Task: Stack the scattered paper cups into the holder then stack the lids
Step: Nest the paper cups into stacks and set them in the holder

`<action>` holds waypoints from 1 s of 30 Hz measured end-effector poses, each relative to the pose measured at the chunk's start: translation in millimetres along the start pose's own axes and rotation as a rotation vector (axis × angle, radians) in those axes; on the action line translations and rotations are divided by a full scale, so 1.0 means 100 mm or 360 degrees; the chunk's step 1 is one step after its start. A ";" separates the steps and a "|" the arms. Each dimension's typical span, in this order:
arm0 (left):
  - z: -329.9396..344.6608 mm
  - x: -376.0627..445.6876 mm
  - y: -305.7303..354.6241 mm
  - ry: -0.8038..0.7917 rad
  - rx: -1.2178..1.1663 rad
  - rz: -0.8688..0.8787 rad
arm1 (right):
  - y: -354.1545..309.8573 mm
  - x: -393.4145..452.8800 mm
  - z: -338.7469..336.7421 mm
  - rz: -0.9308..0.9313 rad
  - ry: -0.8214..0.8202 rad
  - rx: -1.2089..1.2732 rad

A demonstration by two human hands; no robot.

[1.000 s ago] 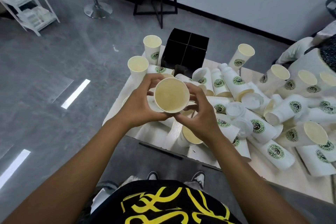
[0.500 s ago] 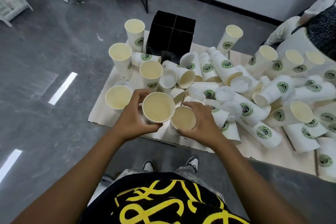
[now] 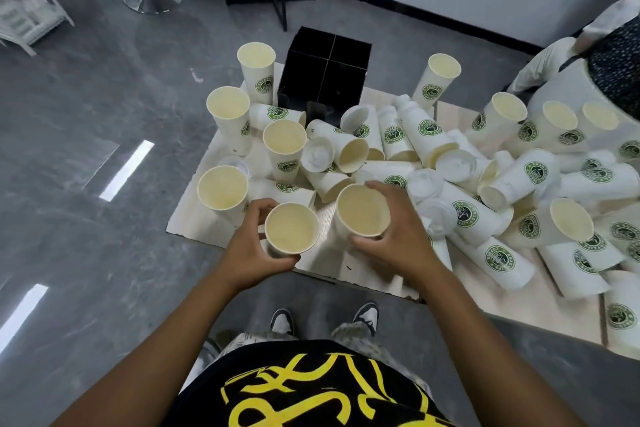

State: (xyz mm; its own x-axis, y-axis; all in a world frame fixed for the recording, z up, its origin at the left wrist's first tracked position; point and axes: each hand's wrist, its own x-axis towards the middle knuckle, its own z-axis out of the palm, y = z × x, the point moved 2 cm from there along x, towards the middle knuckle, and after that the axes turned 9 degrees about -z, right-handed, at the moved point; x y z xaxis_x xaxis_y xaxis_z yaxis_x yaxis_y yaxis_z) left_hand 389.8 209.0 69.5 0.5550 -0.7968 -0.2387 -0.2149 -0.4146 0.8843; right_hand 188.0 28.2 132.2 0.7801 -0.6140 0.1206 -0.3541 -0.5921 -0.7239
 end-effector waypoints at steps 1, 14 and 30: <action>0.01 0.00 -0.01 0.0019 -0.0016 -0.0014 | -0.09 0.03 -0.15 -0.0029 0.0084 0.0005; 0.28 0.23 -0.03 -0.0148 -0.0086 -0.0085 | -0.91 0.26 -0.25 -0.0444 0.0039 0.0126; 0.40 0.29 -0.25 -0.0030 -0.0097 -0.0082 | -0.48 0.20 0.25 -0.0350 -0.0131 0.0160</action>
State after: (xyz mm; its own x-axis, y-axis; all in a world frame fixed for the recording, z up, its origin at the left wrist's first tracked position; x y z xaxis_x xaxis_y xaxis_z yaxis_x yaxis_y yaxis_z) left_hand 378.8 178.8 24.4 0.5489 -0.7833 -0.2918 -0.1365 -0.4284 0.8932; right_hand 233.7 57.8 152.4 0.8733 -0.4294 0.2300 -0.1213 -0.6491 -0.7509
